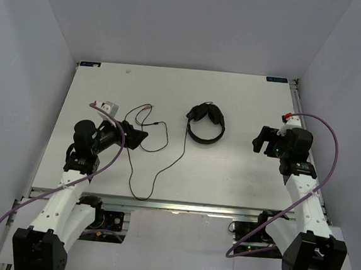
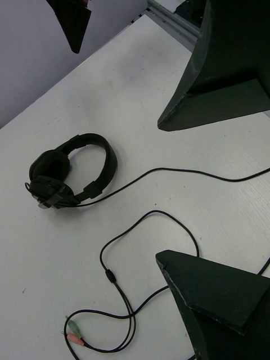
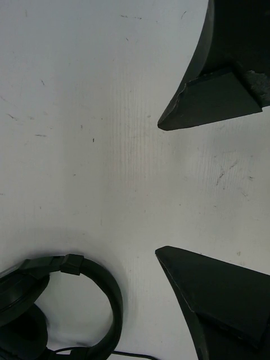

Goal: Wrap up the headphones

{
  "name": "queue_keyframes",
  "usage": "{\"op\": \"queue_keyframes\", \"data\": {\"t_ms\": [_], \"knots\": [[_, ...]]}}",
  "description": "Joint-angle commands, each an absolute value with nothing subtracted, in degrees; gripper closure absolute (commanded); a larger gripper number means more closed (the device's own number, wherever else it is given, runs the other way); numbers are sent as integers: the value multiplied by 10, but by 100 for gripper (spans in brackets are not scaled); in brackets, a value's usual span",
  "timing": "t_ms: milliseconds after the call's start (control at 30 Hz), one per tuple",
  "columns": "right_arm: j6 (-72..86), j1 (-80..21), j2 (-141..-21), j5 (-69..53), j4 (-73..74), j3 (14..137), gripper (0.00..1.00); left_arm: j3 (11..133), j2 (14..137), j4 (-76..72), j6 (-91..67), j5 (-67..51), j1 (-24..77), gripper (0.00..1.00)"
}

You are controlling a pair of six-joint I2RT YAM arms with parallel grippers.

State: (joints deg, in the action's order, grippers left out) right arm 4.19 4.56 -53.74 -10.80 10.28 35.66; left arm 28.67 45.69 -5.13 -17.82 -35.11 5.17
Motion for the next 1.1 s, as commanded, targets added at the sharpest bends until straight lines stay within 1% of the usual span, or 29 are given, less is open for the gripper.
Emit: {"op": "queue_keyframes", "data": {"t_ms": [0, 167, 267, 367, 467, 533, 600, 700, 800, 833, 867, 900, 967, 1067], "knots": [[65, 52, -532, -91, 83, 369, 10, 301, 442, -57, -172, -358, 54, 2], [35, 52, -523, -139, 74, 352, 10, 301, 443, -57, -172, -359, 54, 2], [0, 52, -532, -211, 80, 355, 10, 301, 443, -57, -173, -360, 54, 2], [-79, 50, -559, -319, 129, 400, 10, 301, 441, -57, -173, -360, 54, 2], [-185, 39, -600, -447, 226, 465, 10, 300, 440, -57, -172, -359, 54, 2], [-209, 25, -619, -474, 271, 493, 10, 301, 442, -57, -172, -358, 54, 2], [-195, 3, -629, -466, 288, 497, 10, 300, 441, -55, -171, -357, 54, 2], [-149, -51, -628, -428, 242, 477, 10, 299, 436, -55, -171, -352, 54, 2], [-60, -94, -638, -328, 184, 462, 8, 298, 438, -55, -170, -350, 54, 2], [-34, -122, -646, -268, 161, 466, 6, 298, 441, -55, -170, -350, 54, 2], [-12, -135, -654, -240, 152, 477, 2, 299, 442, -54, -169, -350, 54, 2], [15, -154, -678, -205, 144, 489, 1, 299, 444, -53, -168, -348, 54, 2], [78, -192, -711, -130, 133, 509, 0, 299, 447, -52, -166, -343, 54, 2], [172, -205, -774, -85, 119, 536, 1, 299, 448, -47, -161, -333, 54, 2]]}}
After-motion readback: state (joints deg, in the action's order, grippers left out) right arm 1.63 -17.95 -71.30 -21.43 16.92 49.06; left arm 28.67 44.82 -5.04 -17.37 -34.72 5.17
